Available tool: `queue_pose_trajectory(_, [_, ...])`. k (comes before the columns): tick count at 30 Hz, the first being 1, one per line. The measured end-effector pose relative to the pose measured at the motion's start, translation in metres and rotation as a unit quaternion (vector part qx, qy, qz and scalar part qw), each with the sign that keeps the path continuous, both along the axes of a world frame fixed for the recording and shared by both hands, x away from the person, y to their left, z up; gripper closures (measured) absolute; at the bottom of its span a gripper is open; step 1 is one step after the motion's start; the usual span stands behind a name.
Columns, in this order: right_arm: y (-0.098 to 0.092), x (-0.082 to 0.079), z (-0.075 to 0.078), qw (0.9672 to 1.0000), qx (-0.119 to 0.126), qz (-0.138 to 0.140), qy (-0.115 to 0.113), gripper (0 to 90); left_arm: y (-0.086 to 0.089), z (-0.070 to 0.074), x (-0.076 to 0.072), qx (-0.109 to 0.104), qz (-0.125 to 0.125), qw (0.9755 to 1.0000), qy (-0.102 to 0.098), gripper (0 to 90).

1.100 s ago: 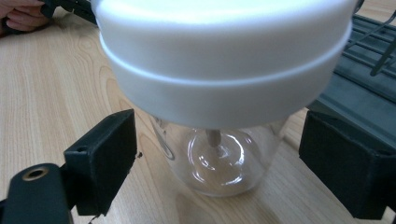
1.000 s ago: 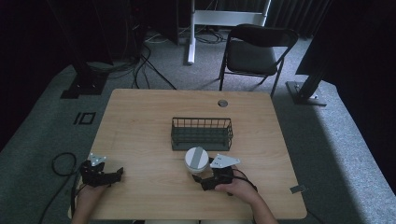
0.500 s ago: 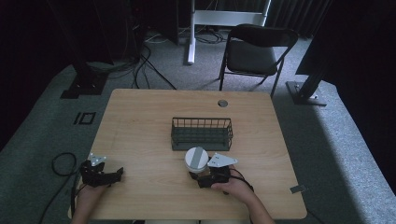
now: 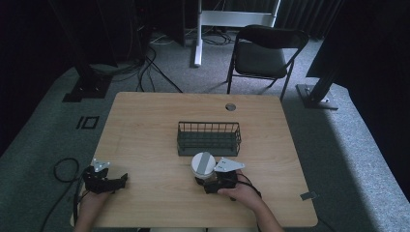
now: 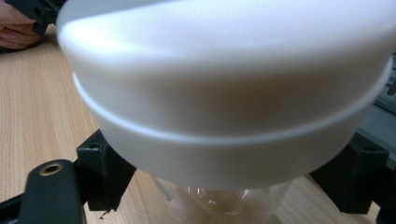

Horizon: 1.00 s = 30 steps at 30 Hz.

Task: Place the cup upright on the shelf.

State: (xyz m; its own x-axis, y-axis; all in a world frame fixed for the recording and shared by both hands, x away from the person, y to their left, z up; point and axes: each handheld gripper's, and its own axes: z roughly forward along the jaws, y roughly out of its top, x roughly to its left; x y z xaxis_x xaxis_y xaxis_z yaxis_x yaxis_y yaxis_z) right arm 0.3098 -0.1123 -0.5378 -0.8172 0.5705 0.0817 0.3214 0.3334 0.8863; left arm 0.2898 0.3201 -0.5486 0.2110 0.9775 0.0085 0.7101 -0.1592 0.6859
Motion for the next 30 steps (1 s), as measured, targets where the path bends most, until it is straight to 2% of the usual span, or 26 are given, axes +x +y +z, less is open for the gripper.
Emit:
queue_pose_trajectory(8, [0.004, 0.000, 0.004, 0.9999, -0.005, -0.009, -0.009, 18.3, 0.000, 0.000, 0.000, 0.000, 0.000, 1.0000, 0.000, 0.2])
queue_pose_trajectory(13, [0.005, 0.002, 0.007, 0.9998, -0.015, -0.015, -0.002, 18.4, 0.000, 0.000, 0.000, 0.000, 0.000, 1.0000, 0.000, 0.2])
queue_pose_trajectory(17, [0.004, 0.004, 0.011, 0.9995, -0.002, -0.031, 0.002, 18.4, 0.000, 0.000, 0.000, 0.000, 0.000, 1.0000, 0.000, 0.2])
queue_pose_trajectory(20, [0.003, 0.006, 0.016, 0.9993, -0.002, -0.038, 0.000, 18.5, 0.000, 0.000, 0.000, 0.000, 0.000, 1.0000, 0.000, 0.2])
queue_pose_trajectory(27, [0.005, 0.005, 0.025, 0.9997, -0.007, -0.021, -0.003, 18.4, 0.000, 0.000, 0.000, 0.000, 0.000, 1.0000, 0.000, 0.2])
queue_pose_trajectory(30, [0.009, 0.005, 0.032, 0.9998, 0.000, -0.019, -0.010, 18.5, 0.000, 0.000, 0.000, 0.000, 0.000, 1.0000, 0.000, 0.2])
